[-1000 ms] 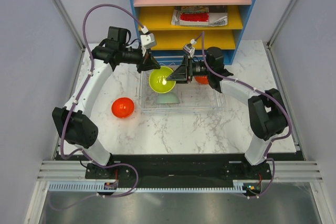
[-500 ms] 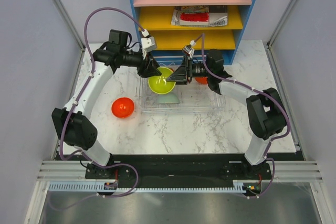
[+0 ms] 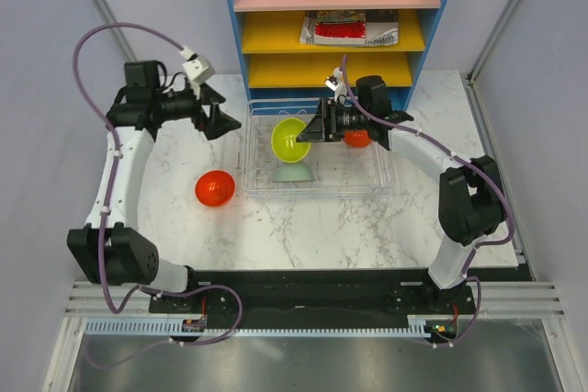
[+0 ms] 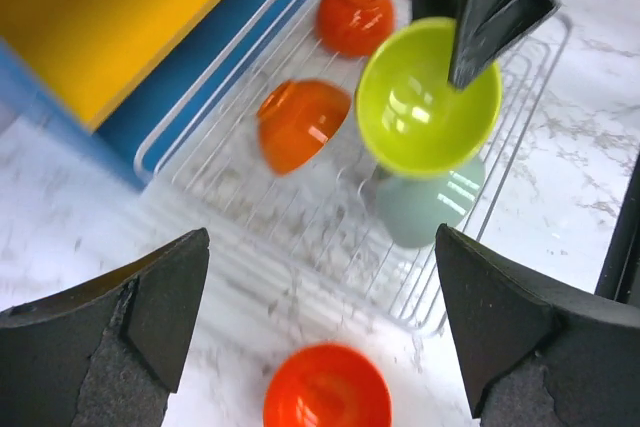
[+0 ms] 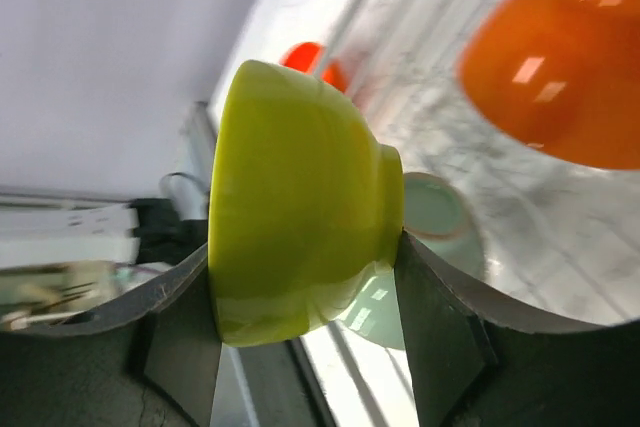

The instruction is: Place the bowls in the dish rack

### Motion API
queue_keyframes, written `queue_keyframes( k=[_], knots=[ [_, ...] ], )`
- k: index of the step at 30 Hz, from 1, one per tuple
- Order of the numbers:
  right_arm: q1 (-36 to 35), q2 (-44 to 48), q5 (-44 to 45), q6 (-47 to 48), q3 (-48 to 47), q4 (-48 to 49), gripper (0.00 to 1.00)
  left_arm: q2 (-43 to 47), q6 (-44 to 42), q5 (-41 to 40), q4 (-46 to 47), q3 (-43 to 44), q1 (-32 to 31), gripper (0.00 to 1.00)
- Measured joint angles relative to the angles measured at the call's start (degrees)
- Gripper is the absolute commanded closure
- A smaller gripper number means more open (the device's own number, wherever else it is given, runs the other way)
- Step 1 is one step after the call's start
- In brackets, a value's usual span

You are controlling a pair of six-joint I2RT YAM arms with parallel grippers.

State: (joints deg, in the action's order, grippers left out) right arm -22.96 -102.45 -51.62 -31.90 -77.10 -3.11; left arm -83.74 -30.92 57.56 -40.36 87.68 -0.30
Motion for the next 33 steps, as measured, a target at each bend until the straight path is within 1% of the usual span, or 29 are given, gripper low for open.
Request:
queue_keyframes(
  k=[3, 6, 8, 13, 17, 20, 29, 33],
  knots=[
    [0.61, 1.51, 8.63, 8.22, -3.67, -9.38, 1.0, 6.32, 0.9, -0.2, 1.62, -7.91, 7.45, 0.0],
    [0.76, 4.02, 18.43, 15.32, -6.62, -17.05, 1.0, 12.17, 1.25, -0.59, 3.06, -17.05, 12.22, 0.0],
    [0.68, 6.01, 25.14, 20.0, -8.24, -21.33, 1.0, 15.74, 1.29, -1.27, 3.69, -23.85, 14.6, 0.0],
    [-0.15, 9.84, 40.83, 29.73, -9.4, -28.22, 1.0, 19.08, 1.49, -1.62, 5.01, -33.48, 17.33, 0.0],
    [-1.79, 10.29, 53.86, 36.41, -8.37, -31.04, 1.0, 20.37, 2.58, -1.55, 7.15, -37.03, 18.78, 0.0],
    [-3.5, 10.12, 61.37, 39.69, -6.69, -33.09, 1.0, 21.97, 3.28, -1.33, 9.18, -38.42, 19.63, 0.0],
    [-9.92, 7.52, 76.26, 44.44, -3.32, -36.28, 1.0, 22.64, 3.74, 0.11, 11.17, -39.58, 19.85, 0.0],
    [-11.82, 5.9, 79.49, 45.64, -1.49, -37.48, 1.0, 22.64, 3.78, 1.11, 11.5, -39.89, 19.85, 0.0]
  ],
)
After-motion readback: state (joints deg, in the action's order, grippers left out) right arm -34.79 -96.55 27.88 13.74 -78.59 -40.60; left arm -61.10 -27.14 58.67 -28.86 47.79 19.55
